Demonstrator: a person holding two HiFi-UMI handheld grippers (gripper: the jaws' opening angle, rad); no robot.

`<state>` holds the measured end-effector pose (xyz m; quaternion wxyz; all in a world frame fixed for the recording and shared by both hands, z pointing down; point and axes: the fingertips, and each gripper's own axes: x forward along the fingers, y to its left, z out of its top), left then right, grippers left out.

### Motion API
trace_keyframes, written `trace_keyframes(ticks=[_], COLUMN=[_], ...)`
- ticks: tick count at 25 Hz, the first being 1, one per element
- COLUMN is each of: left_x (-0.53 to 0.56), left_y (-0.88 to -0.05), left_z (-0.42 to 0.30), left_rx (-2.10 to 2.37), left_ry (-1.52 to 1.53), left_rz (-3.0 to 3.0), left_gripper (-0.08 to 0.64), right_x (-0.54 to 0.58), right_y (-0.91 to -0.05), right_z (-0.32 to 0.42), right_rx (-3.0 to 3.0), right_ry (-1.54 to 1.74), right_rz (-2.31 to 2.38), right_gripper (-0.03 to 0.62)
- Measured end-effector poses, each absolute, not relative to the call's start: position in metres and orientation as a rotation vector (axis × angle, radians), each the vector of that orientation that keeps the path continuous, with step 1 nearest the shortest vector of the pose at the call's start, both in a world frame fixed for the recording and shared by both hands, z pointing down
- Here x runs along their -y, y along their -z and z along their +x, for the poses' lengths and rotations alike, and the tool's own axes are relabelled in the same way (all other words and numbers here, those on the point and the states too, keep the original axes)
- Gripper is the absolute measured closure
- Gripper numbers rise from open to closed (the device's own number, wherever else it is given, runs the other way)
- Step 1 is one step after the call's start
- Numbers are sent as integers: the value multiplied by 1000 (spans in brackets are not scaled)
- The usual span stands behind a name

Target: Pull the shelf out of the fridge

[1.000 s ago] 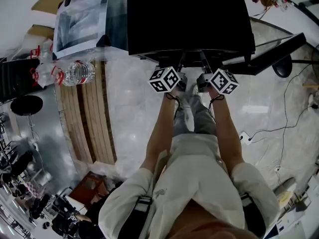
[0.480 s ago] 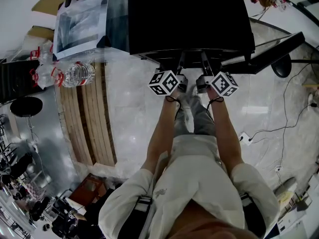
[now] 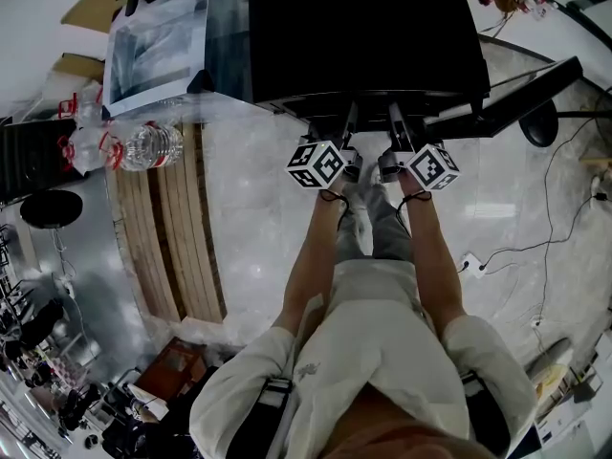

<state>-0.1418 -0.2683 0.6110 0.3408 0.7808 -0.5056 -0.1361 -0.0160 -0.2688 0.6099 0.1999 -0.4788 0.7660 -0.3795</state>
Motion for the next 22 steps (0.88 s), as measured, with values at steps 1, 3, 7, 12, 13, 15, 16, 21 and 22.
trace_keyframes(ticks=[1, 3, 7, 12, 13, 15, 16, 21, 22], left_x=[266, 263, 254, 244, 241, 237, 235, 222, 219], left_y=[-610, -610, -607, -604, -604, -602, -601, -596, -596], left_z=[-142, -142, -142, -142, -142, -141, -141, -141, -141], left_rx=[1314, 1310, 1301, 1298, 1298, 1299, 1300, 1296, 1296], left_ry=[356, 362, 370, 371, 370, 368, 367, 369, 369], left_rz=[2031, 2028, 2022, 2023, 2025, 2030, 2034, 2041, 2041], left_gripper=[388, 388, 388, 388, 388, 388, 388, 388, 388], right_x=[267, 263, 254, 244, 241, 236, 233, 220, 217], right_y=[-609, -607, -605, -601, -601, -600, -599, -595, -595], right_z=[-16, -16, -15, -14, -14, -14, -13, -14, -14], right_rx=[-2141, -2142, -2139, -2124, -2119, -2110, -2107, -2095, -2096], right_ry=[1058, 1056, 1044, 1040, 1042, 1044, 1044, 1048, 1048], right_rz=[-1338, -1339, -1341, -1336, -1333, -1325, -1322, -1306, -1305], right_gripper=[471, 471, 472, 474, 474, 474, 476, 477, 477])
